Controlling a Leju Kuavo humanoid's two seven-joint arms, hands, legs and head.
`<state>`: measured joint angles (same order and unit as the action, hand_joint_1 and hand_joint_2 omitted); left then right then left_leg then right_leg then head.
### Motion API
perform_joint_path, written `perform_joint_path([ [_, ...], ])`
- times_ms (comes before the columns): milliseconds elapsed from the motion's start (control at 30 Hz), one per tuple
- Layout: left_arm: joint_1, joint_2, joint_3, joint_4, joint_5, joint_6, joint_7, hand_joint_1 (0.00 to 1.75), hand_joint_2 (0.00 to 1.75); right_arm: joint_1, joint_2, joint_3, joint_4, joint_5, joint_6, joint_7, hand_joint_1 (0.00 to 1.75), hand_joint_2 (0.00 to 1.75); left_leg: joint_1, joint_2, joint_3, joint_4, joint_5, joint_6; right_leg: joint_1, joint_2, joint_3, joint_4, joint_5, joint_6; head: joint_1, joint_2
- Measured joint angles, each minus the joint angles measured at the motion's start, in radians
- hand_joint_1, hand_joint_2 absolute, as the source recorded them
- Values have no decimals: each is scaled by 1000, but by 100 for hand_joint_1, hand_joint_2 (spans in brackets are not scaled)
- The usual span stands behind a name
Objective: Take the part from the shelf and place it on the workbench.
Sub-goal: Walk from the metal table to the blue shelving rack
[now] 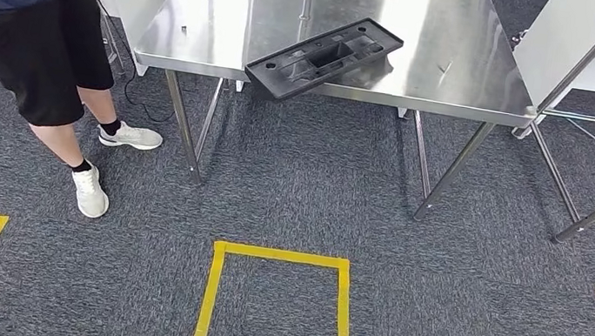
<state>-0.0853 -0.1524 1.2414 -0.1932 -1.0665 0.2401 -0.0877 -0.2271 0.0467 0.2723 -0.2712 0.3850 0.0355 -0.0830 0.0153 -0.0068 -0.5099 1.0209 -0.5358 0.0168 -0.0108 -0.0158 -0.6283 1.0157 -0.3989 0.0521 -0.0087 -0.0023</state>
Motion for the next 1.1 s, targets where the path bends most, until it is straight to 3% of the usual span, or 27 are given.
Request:
perform_joint_path([
  [33, 0, 1, 0, 0, -3, -1, 0, 0, 0, 3, -2, -2, 8, -7, 5, 21, 0, 0, -1, 2, -10, -2, 10, 12, -2, 1, -7, 3, -1, 5, -1, 0],
  [67, 0, 2, -1, 0, -6, -1, 0, 0, 0, 10, -3, -5, 16, -12, 6, 46, 0, 0, -2, 4, -22, -5, 22, 25, -4, 3, -17, 18, -20, 6, 1, 0],
  [100, 0, 2, -3, 0, -9, -1, 1, 0, 0, 20, -6, -7, 24, -12, 2, 72, 0, 0, 0, 6, -37, -7, 36, 35, -5, 5, -30, 51, -57, 3, 3, 0],
  [167, -1, 3, -5, 0, -14, 0, 4, 0, 0, 41, -12, -9, 37, -11, -12, 118, 0, 0, -1, 7, -68, -7, 61, 43, -7, 9, -55, 161, -155, -5, 7, 0],
  [200, -1, 3, -6, 0, -16, 0, 7, 0, 0, 50, -16, -11, 43, -13, -22, 135, 0, 0, -2, 8, -83, -7, 75, 42, -6, 10, -60, 219, -186, -3, 8, 0],
  [233, -1, 3, -7, 0, -19, 0, 10, 0, 0, 60, -20, -15, 49, -15, -33, 151, 0, 0, -2, 10, -99, -6, 88, 41, -6, 11, -56, 260, -193, 6, 8, 0],
  [300, -1, 3, -9, 0, -30, 1, 14, 0, 0, 78, -27, -22, 58, -12, -60, 186, 0, 0, -2, 13, -131, -5, 115, 36, -7, 11, -2, 255, -154, 31, 8, 0],
  [333, -1, 3, -12, 0, -37, 1, 16, 0, 0, 86, -29, -24, 61, -6, -73, 203, 0, 0, -2, 14, -145, -4, 127, 33, -7, 11, 49, 203, -136, 38, 9, 0],
  [367, -2, 2, -15, 0, -45, 2, 18, 0, 0, 93, -32, -25, 64, 1, -84, 219, 0, 0, -3, 15, -156, -4, 137, 27, -5, 11, 116, 123, -136, 35, 9, 0],
  [433, -3, 2, -26, 0, -57, 3, 22, 0, 0, 106, -35, -25, 68, 10, -105, 244, 0, 0, -6, 17, -163, -5, 157, 15, 3, 11, 215, -22, -169, 11, 7, 0],
  [467, -4, 2, -31, 0, -61, 4, 23, 0, 0, 112, -35, -25, 71, 11, -114, 254, 0, 44, -7, 18, -162, -9, 166, 8, 9, 11, 237, -60, -182, -2, 6, 0],
  [533, -4, 3, -37, 0, -64, 4, 25, 0, 0, 128, -35, -26, 76, 7, -122, 266, 0, 131, -3, 18, -161, -15, 180, -5, 6, 9, 230, -70, -174, -22, 5, 0],
  [567, -4, 3, -38, 0, -65, 4, 27, 0, 0, 135, -35, -26, 79, 7, -125, 270, 0, 175, -1, 17, -167, -4, 163, -11, 3, 7, 224, -70, -165, -34, 4, 0],
  [600, -4, 3, -39, 0, -65, 5, 30, 0, 0, 140, -35, -27, 81, 10, -127, 273, 0, 175, 1, 15, -178, 26, 129, -15, -1, 3, 217, -71, -155, -45, 3, 0],
  [667, -4, 4, -39, 0, -64, 8, 35, 0, 0, 147, -34, -27, 83, 23, -130, 281, 0, 175, 3, 10, -213, 141, 30, -22, -2, -6, 200, -70, -138, -59, 0, 0],
  [700, -4, 4, -39, 0, -64, 10, 36, 0, 0, 149, -33, -27, 84, 29, -130, 284, 0, 175, 4, 8, -229, 205, -3, -26, 0, -12, 192, -69, -132, -61, -1, 0],
  [733, -4, 4, -39, 0, -63, 12, 37, 0, 0, 150, -32, -27, 85, 34, -130, 286, 0, 175, 4, 6, -236, 251, -16, -29, 1, -19, 184, -68, -127, -59, -1, 0],
  [767, -4, 4, -39, 0, -63, 13, 38, 0, 0, 152, -31, -27, 86, 36, -130, 288, 0, 175, 5, 7, -225, 264, -10, -32, 1, -27, 178, -66, -123, -58, -1, 0],
  [800, -4, 4, -39, 0, -63, 14, 39, 0, 0, 152, -31, -26, 86, 37, -130, 288, 0, 175, 6, 11, -194, 237, 8, -32, 1, -36, 174, -64, -122, -56, -1, 0],
  [867, -5, 4, -39, 0, -63, 16, 40, 0, 0, 152, -31, -26, 87, 40, -130, 289, 0, 175, 7, 47, -92, 105, 43, -30, 3, -53, 170, -56, -123, -51, -2, 0],
  [933, -9, 5, -39, 0, -62, 19, 40, 0, 0, 149, -30, -26, 88, 46, -130, 290, 0, 175, 2, 80, -31, 11, 51, -20, 11, -70, 166, -46, -126, -43, -1, 0],
  [967, -11, 5, -39, 0, -61, 20, 40, 0, 0, 147, -30, -25, 88, 48, -130, 291, 0, 175, -2, 83, -26, -3, 48, -13, 15, -79, 165, -42, -127, -37, 0, 0],
  [1033, -11, 6, -39, 0, -60, 21, 40, 0, 0, 142, -29, -25, 88, 51, -131, 294, 0, 175, -4, 62, -37, -10, 52, 5, 16, -91, 164, -37, -128, -25, 3, 0],
  [1100, -11, 6, -39, 0, -58, 21, 40, 0, 0, 139, -29, -25, 88, 52, -132, 295, 0, 175, 0, 43, -46, -18, 64, 24, 12, -60, 143, 4, -154, -20, 6, 0],
])
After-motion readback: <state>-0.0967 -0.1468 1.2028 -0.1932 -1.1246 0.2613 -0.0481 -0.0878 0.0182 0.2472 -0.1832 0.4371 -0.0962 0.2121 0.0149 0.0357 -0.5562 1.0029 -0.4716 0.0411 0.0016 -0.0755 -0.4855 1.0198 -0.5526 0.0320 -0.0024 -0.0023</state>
